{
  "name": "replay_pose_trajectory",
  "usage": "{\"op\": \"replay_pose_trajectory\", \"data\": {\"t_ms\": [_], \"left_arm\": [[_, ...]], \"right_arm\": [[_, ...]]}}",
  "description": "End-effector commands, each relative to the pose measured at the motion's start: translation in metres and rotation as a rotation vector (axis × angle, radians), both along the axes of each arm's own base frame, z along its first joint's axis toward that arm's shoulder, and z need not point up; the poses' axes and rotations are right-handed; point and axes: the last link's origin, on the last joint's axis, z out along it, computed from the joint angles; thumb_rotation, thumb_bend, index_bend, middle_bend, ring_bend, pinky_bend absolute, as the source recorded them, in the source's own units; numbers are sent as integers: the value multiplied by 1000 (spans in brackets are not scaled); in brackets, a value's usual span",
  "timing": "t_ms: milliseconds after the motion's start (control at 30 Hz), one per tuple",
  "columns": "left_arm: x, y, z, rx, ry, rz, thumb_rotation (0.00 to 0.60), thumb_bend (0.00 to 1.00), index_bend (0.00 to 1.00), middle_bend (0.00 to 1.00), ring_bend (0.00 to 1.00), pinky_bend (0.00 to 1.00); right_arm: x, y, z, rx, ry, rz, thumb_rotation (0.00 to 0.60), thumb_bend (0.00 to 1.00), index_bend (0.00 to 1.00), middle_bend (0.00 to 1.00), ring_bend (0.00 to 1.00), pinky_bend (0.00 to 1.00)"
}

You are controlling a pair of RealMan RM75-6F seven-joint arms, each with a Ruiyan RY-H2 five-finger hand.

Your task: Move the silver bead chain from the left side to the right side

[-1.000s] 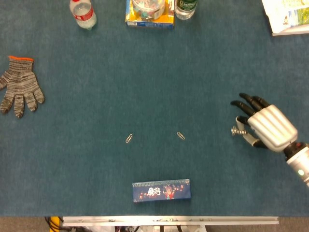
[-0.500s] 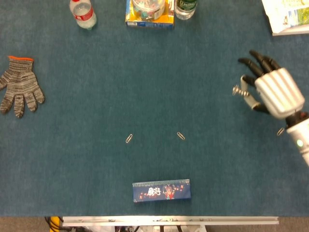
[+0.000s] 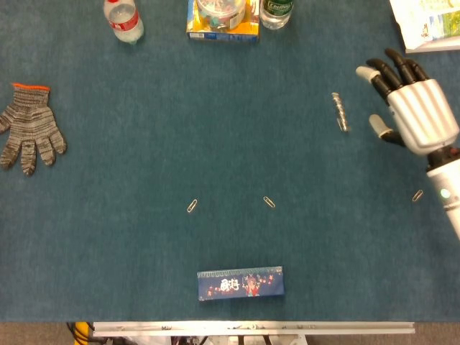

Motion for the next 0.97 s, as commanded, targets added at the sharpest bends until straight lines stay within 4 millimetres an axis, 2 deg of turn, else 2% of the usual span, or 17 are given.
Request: {"op": "replay_pose_trajectory", "data": {"t_ms": [33,233,400,700,967], "left_arm": [[7,6,2,5,-8,-30,600,220,472,150,14,0],[20,17,5,13,-24,-78,600,220,472,151,14,0],[23,24,1,-11,-23,-80,600,220,472,151,14,0],[23,36,-2,-28,-23,-81,600,220,472,151,14,0],[27,54,-15,-76,-9,-80,600,220,474,153,14,0]], "right_arm": [[-3,14,21,-59,-4,39,600,295,223,181,57,177],[-17,39,58,-175,-23,46,600,295,304,181,57,177],[-37,55,82,-263,-46,-11,600,295,320,181,57,177],[-79,77,95,-303,-98,-157,600,296,344,181,57,177],[-99,84,110,-343,-160,-196,600,295,344,181,57,177]]}}
